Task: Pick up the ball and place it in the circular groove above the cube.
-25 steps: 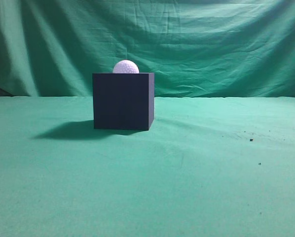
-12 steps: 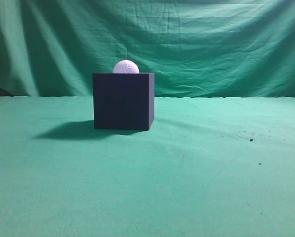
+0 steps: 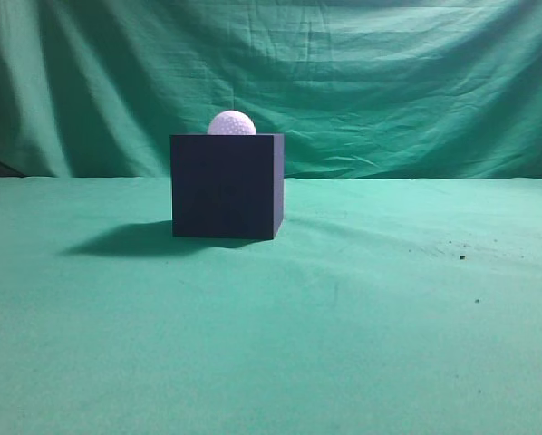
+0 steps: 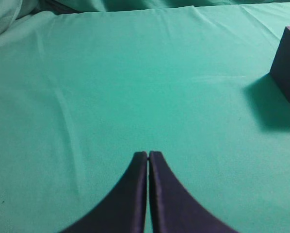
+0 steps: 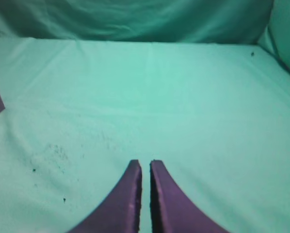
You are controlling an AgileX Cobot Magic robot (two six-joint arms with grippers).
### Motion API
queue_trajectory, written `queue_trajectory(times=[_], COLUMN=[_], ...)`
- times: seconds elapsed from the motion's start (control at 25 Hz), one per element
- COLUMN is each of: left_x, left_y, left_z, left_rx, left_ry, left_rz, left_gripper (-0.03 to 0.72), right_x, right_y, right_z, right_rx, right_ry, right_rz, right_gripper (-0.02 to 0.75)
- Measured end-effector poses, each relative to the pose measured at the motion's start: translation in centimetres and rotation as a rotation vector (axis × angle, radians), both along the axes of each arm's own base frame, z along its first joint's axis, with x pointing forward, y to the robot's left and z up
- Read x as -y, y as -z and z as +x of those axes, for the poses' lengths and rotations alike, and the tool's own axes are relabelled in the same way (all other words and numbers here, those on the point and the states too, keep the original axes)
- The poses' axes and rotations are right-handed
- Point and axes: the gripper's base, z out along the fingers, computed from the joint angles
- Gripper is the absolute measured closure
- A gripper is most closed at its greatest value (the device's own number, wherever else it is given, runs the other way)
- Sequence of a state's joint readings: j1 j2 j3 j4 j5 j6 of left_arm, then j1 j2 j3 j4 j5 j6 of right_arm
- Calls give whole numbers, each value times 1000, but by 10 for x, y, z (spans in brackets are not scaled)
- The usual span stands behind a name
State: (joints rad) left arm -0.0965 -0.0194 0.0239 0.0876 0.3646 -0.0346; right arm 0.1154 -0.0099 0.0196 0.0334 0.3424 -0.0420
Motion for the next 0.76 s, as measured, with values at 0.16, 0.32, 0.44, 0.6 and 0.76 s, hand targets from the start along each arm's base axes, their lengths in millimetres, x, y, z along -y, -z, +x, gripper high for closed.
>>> queue_trajectory(times=[0.16,0.32,0.44,0.6,0.76], left_x=[0,0,0,0,0], left_y=[0,0,0,0,0], left_z=[0,0,0,0,0], left_rx=[0,0,0,0,0], left_ry=[0,0,0,0,0], left_rz=[0,0,0,0,0], left_gripper=[688,688,688,688,688], right_x=[1,1,1,1,1], right_y=[4,5,5,5,5], right_z=[0,0,0,0,0], right_rx=[-27,-36,-40,-40,-41], right_ry=[28,35,35,35,35], right_rz=[25,30,31,34,33], right_gripper=[738,738,738,738,738])
